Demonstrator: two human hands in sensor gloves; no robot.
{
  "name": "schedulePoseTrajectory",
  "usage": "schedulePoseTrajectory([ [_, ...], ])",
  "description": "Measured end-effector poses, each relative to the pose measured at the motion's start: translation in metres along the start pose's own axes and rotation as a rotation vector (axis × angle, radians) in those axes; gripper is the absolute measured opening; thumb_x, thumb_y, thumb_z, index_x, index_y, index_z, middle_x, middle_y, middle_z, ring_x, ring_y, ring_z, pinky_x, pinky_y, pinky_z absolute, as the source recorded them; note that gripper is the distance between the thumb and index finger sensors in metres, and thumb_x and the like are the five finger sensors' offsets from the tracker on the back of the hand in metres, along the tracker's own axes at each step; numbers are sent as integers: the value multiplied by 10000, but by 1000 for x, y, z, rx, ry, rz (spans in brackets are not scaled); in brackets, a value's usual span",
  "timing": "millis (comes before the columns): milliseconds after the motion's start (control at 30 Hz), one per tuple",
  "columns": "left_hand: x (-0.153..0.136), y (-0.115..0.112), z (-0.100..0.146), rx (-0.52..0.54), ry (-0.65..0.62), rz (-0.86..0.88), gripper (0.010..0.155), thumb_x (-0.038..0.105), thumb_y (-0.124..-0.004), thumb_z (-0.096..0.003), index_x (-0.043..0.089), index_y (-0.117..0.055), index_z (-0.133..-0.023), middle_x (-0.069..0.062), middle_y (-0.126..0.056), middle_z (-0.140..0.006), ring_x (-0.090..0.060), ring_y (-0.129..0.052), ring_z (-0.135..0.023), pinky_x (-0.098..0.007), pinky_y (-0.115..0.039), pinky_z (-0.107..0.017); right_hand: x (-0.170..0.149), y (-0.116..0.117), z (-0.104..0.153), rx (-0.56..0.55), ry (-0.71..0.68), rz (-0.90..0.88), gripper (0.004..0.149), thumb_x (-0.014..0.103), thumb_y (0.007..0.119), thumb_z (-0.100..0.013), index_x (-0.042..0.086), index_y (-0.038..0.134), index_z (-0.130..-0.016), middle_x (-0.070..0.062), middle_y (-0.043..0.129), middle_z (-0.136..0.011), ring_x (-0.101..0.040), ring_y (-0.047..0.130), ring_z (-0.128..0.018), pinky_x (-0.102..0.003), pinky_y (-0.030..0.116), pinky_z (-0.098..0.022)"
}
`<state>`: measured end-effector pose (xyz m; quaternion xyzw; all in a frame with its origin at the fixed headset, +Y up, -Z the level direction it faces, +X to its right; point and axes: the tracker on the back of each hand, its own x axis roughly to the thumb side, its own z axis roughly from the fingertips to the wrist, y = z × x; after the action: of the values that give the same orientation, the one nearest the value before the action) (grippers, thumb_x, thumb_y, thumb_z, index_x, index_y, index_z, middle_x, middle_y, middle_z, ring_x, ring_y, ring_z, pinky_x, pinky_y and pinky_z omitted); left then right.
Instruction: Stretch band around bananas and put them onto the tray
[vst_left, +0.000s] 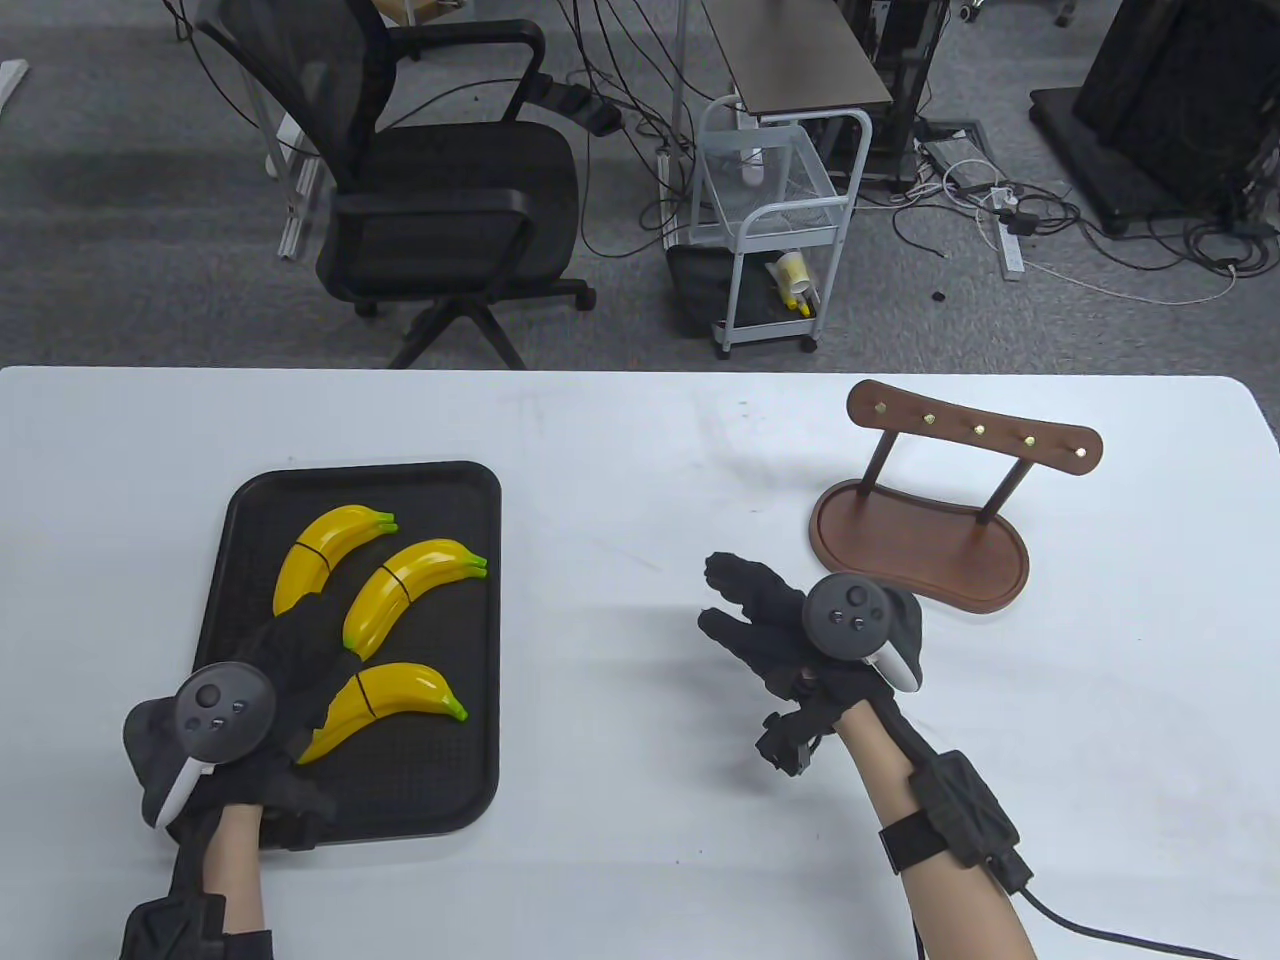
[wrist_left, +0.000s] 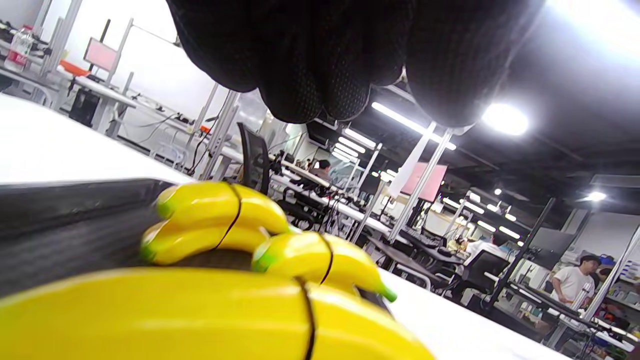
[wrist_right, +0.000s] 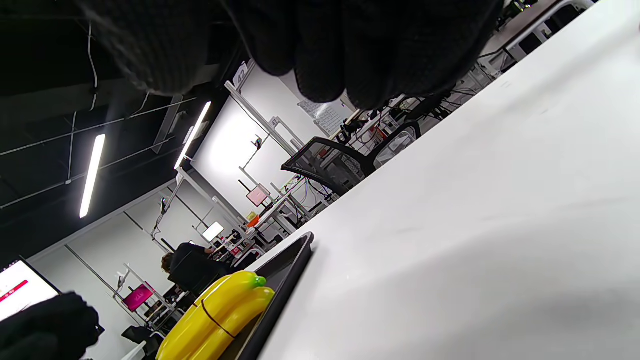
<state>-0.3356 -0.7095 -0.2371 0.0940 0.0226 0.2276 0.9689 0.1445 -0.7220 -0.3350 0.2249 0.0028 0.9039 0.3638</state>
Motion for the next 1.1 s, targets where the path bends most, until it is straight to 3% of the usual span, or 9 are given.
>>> schedulePoseTrajectory([
  [300,43,14,-16,67,-72,36,614,454,-814,-558,265,-591,-1098,-11,-737,-1139,-323,-811,-1017,-541,-641,-775,18,-17,2,-44,-50,155,671,463,700,-573,89,536,-1105,-199,643,-1094,-457,716,-946,-572,698,-618],
  [500,81,12,-28,70,-147,41,614,471,-788,-573,253,-583,-1109,-34,-714,-1159,-352,-786,-1034,-561,-621,-777,30,-31,5,-82,-52,285,677,471,689,-581,86,530,-1114,-212,623,-1112,-482,678,-969,-600,670,-629],
  [833,125,-18,-43,39,-173,-65,548,464,-636,-636,254,-552,-1136,-54,-633,-1217,-398,-687,-1096,-603,-549,-794,47,-36,9,-137,-24,603,711,521,622,-593,98,485,-1148,-231,548,-1162,-518,545,-1034,-670,571,-658],
  [1100,136,-43,-43,-11,-175,-231,642,550,-453,-614,281,-369,-1191,-70,-407,-1306,-439,-443,-1195,-677,-404,-799,49,-24,8,-136,20,766,748,581,459,-594,129,395,-1187,-252,398,-1215,-535,337,-1075,-728,473,-667],
])
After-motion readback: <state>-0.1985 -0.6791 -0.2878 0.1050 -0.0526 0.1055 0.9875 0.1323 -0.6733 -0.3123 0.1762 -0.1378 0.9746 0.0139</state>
